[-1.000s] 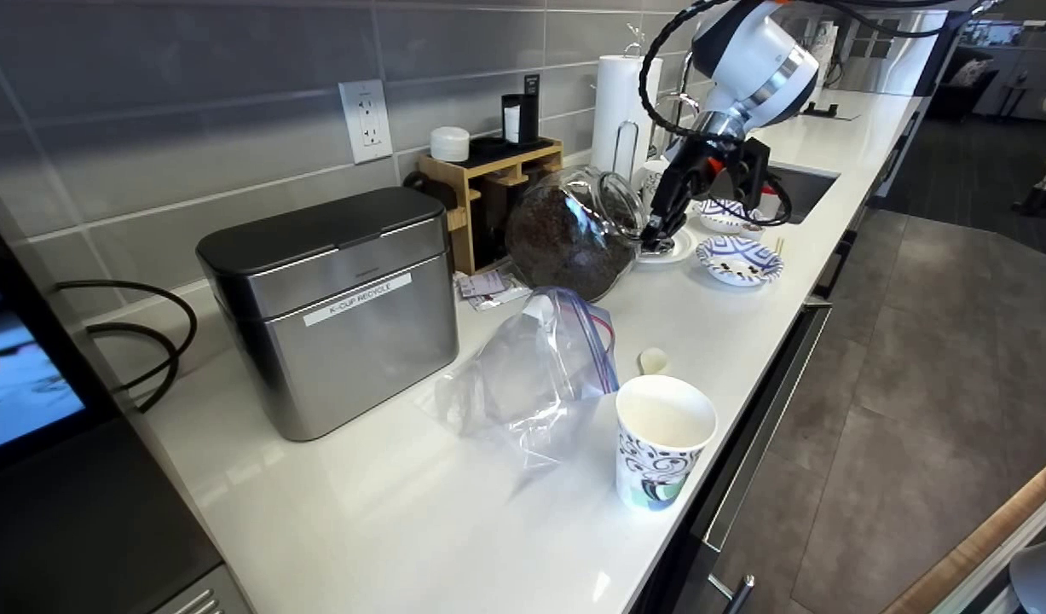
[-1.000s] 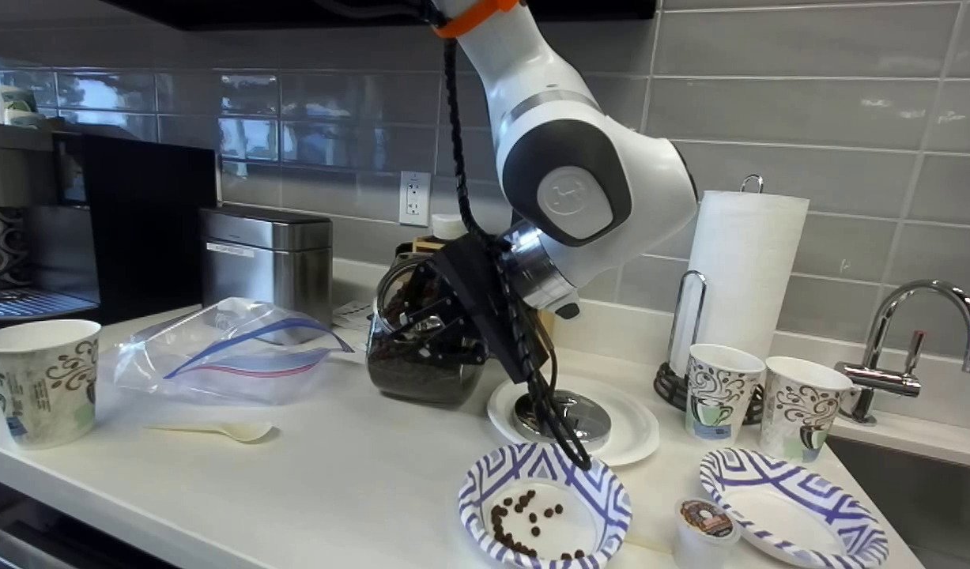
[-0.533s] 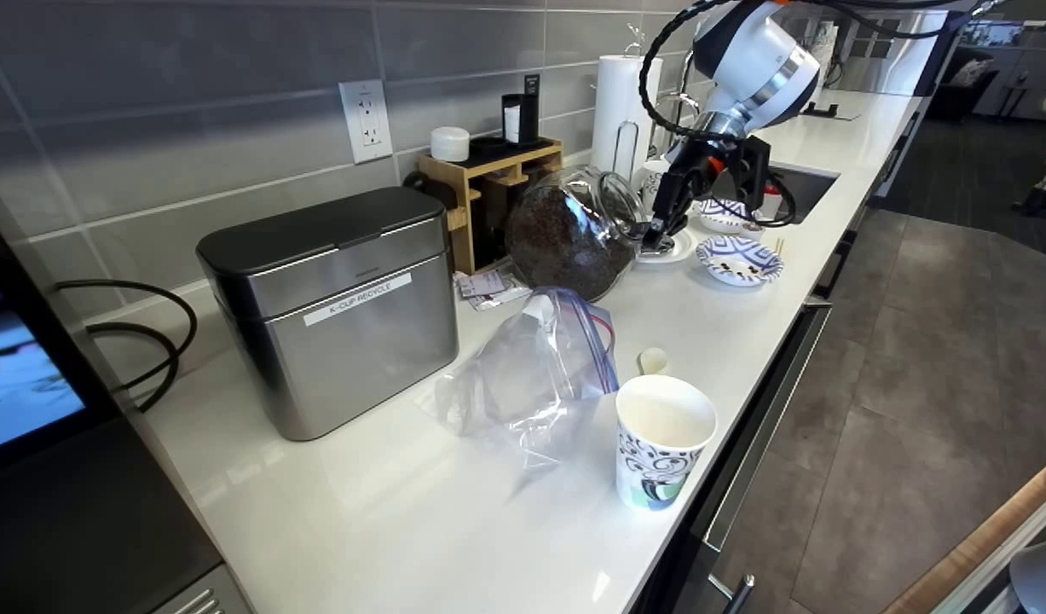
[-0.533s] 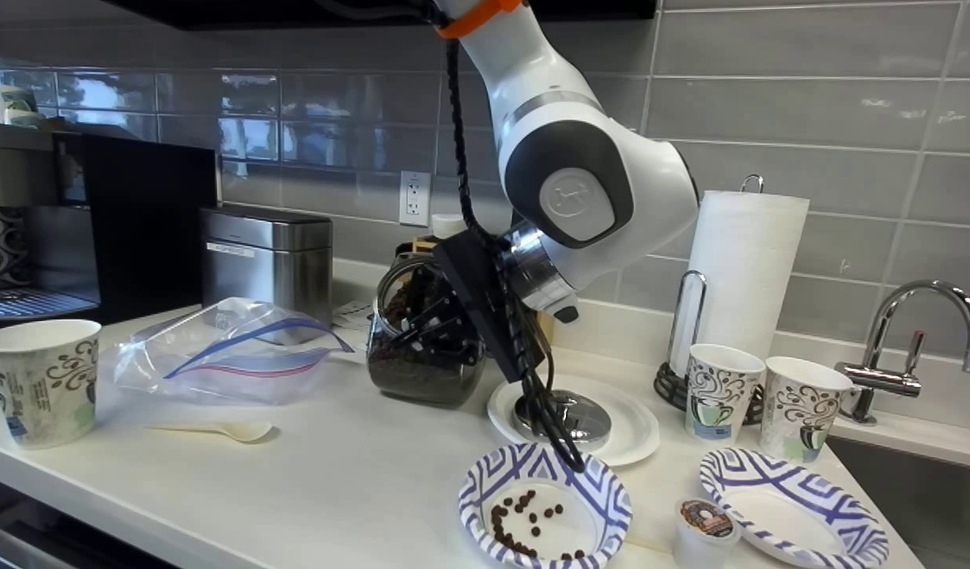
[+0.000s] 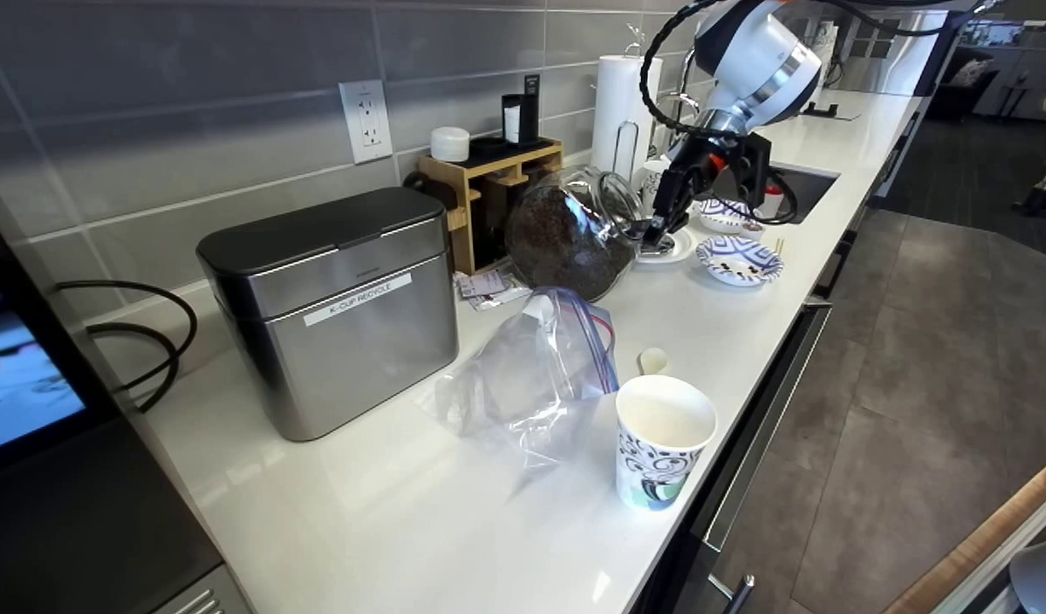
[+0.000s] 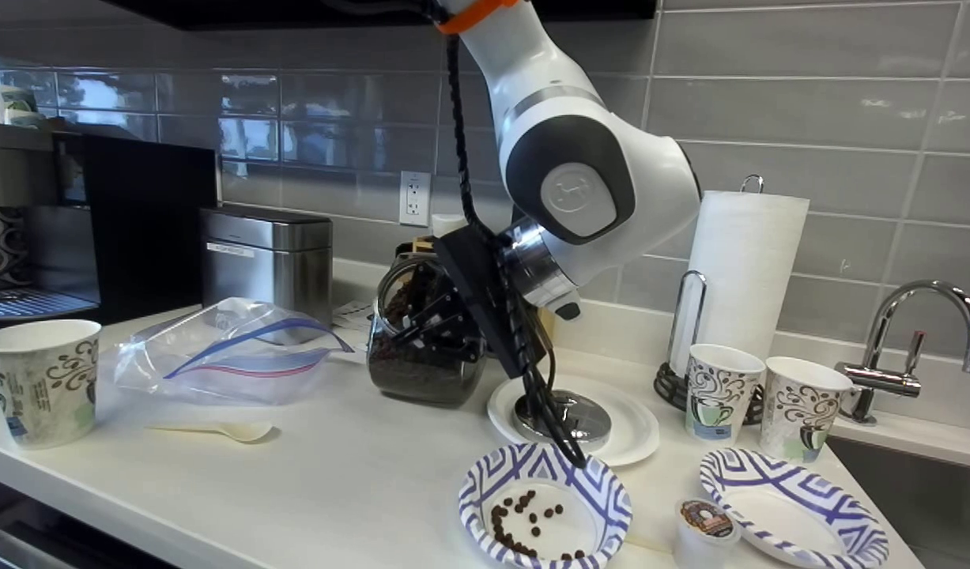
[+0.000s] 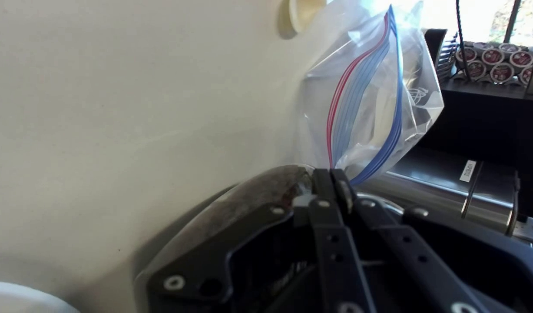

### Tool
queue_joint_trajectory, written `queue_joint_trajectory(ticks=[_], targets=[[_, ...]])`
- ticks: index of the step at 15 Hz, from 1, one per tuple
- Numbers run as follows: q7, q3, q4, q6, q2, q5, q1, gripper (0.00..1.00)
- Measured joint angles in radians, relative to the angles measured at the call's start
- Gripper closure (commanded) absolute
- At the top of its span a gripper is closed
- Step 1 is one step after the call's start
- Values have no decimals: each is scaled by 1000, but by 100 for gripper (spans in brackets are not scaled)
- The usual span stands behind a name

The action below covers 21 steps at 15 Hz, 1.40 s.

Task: Put the scoop inside the jar and then close it

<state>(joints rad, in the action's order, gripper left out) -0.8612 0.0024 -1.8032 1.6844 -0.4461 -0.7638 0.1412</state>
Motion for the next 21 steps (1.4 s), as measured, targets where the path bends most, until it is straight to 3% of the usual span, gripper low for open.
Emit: queue_joint_trajectory(ticks=[1, 3, 4, 5, 6, 9, 16, 20, 21], targets=[[0, 0, 0, 0, 4, 0, 1, 75], [1, 0, 6, 0, 10, 0, 2, 79], [1, 0, 11, 0, 11, 0, 2, 75], [2, 1, 15, -1, 11, 0, 2, 81], [4, 2, 17, -3, 11, 0, 2, 96], [8, 6, 20, -3, 11, 0, 1, 91], [17, 14, 20, -6, 12, 1, 0, 35], [27, 19, 21, -35, 23, 1, -1, 6], [32, 19, 20, -44, 25, 3, -1, 4]])
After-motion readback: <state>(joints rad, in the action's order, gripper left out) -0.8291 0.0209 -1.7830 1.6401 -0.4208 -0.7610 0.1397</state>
